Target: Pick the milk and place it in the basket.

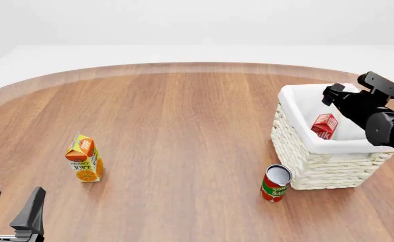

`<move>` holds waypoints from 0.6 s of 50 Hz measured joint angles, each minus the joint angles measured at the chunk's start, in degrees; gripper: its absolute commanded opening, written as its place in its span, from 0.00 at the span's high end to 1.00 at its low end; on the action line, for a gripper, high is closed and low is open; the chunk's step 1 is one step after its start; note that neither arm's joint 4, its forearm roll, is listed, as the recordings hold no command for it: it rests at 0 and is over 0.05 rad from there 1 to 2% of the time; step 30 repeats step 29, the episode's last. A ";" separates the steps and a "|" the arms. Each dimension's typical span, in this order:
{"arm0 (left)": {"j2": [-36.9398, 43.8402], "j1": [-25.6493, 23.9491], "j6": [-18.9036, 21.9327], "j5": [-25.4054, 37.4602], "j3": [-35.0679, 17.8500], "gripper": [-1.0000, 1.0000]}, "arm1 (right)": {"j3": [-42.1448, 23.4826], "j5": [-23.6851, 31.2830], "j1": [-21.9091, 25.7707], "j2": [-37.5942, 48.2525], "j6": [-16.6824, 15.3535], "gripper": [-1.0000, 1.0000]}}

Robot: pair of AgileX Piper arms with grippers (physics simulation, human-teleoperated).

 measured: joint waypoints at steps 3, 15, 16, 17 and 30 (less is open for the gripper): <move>0.00 0.00 0.00 0.00 0.00 0.00 | 0.41 0.15 -0.06 -1.82 -0.10 0.00; 0.00 0.00 0.00 0.00 0.00 0.00 | 3.22 1.57 -0.36 -14.18 -0.95 0.00; 0.00 0.00 0.00 0.00 0.00 0.00 | 3.44 1.78 -0.38 -15.30 -1.01 0.00; 0.00 0.00 0.00 0.00 0.00 0.00 | 3.67 2.00 -0.41 -16.45 -1.07 0.00; 0.00 0.00 0.00 0.00 0.00 0.00 | 7.03 5.73 -0.97 -33.75 -1.53 0.00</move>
